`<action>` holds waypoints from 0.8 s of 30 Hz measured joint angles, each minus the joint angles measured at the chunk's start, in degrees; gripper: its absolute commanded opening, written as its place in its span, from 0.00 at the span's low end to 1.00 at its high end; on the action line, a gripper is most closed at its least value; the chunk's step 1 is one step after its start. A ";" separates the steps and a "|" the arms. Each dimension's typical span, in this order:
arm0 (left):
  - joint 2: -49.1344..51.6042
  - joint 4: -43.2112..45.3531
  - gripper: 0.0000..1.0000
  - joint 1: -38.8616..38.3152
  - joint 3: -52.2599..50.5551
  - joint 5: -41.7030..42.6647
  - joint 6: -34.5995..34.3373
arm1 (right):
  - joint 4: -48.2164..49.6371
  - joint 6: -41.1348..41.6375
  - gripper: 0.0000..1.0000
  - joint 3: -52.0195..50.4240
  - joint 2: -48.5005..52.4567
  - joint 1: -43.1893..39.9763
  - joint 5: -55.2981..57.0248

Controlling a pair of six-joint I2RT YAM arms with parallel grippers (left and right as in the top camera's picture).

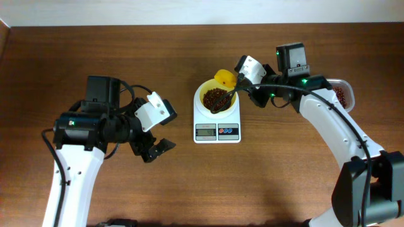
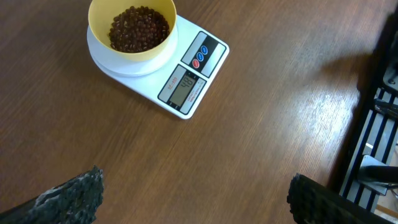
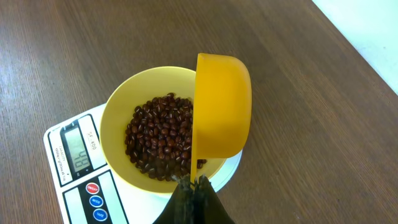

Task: Scoop item into bowl and weigh 50g on scale
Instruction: 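Hold the scoop over the bowl, shaking out remaining beans, then move the yellow scoop right into the bean tub and scoop beans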

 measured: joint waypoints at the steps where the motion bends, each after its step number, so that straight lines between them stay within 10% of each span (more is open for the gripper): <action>1: 0.00 -0.02 0.99 0.00 0.00 0.00 0.00 | 0.00 0.00 0.04 0.00 0.00 0.00 -0.02; 24: 0.00 0.00 0.99 0.00 0.00 0.00 0.00 | -0.66 0.00 0.04 0.00 -4.83 1.14 4.37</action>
